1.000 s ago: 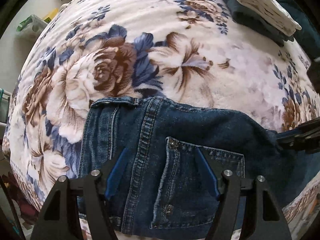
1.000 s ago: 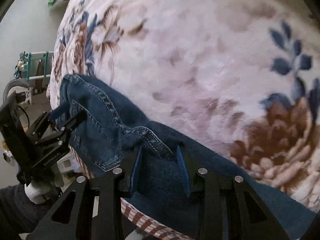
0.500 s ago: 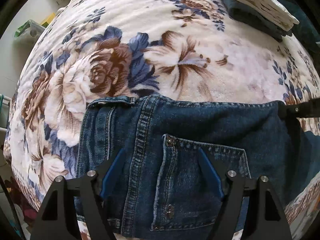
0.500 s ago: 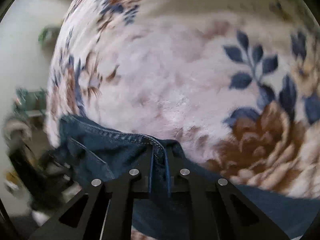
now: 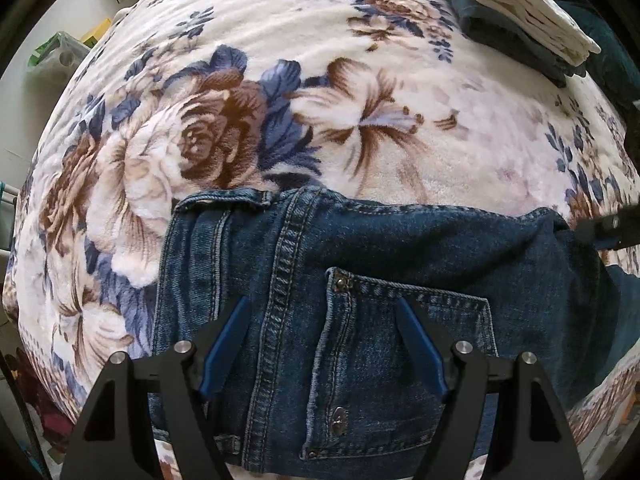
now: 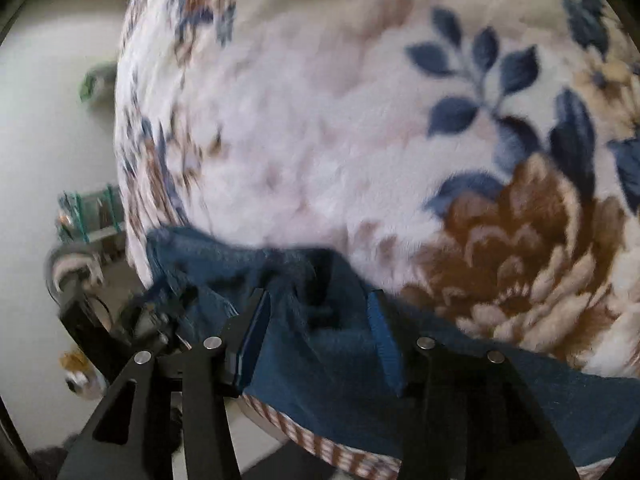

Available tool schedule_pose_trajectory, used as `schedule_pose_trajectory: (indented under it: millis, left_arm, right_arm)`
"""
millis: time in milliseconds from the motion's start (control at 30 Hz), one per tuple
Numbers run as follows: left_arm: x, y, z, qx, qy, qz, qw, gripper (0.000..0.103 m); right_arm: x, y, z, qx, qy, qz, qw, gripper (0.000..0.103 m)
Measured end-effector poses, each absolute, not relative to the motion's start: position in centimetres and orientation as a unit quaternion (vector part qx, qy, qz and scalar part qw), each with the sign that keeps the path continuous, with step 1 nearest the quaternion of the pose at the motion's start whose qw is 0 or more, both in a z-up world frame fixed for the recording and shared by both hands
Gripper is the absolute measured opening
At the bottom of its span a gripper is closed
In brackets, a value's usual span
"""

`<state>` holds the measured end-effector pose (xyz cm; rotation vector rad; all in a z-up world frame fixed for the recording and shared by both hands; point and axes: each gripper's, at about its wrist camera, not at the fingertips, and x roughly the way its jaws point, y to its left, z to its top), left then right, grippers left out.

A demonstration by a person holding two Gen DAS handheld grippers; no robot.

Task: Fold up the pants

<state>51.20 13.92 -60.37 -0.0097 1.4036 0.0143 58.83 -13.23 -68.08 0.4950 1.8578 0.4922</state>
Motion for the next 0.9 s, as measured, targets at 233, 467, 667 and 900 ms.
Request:
schedule_pose_trajectory:
  millis: [233, 467, 667, 900]
  left_arm:
    - [51.2, 14.0, -60.4, -0.001, 0.645, 0.007, 0.764, 0.074]
    - [51.2, 13.9, -60.5, 0.0, 0.645, 0.007, 0.764, 0.074]
    - [51.1, 13.8, -60.3, 0.004, 0.647, 0.013, 0.762, 0.074]
    - [51.6, 11.8, -57.3, -0.054, 0.633, -0.008, 0.772, 0.074]
  right_arm:
    - [56.9, -11.1, -66.9, 0.081, 0.791, 0.257, 0.549, 0.012]
    - [58.9, -15.6, -67.9, 0.21, 0.775, 0.217, 0.555, 0.027]
    - [58.5, -14.5, -69.4, 0.185, 0.784, 0.251, 0.537, 0.027]
    - [57.1, -11.6, -68.9, 0.075, 0.762, 0.199, 0.611, 0.002]
